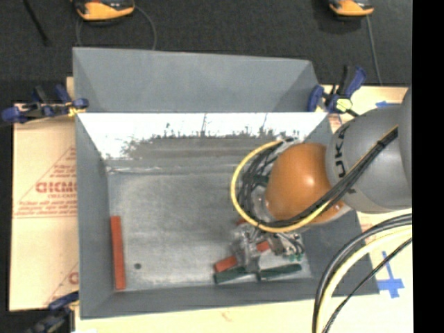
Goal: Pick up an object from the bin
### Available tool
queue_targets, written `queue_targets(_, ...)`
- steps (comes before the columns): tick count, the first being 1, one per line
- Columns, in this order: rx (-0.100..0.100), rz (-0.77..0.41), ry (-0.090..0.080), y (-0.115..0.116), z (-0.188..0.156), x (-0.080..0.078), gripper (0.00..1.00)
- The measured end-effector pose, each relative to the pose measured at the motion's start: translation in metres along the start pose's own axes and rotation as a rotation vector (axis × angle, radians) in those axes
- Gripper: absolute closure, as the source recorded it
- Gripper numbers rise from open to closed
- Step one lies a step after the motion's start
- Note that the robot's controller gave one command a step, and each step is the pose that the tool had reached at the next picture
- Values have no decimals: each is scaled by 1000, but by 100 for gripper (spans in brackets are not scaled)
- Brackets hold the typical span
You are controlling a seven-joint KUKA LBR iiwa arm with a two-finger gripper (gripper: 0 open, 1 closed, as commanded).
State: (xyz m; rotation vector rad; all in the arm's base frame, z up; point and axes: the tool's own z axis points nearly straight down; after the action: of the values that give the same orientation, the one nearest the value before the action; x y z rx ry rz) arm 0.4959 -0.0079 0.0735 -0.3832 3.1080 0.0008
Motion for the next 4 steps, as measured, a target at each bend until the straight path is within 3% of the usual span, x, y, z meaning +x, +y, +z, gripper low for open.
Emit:
queue_targets(1,4,-37,3,-31,-80,31,100)
queue_targets(2,0,-38,8,-28,-76,31,0)
queue_targets(3,1,318,1,-4,2,8,0)
queue_targets(4,1,319,4,-5,2,9,100)
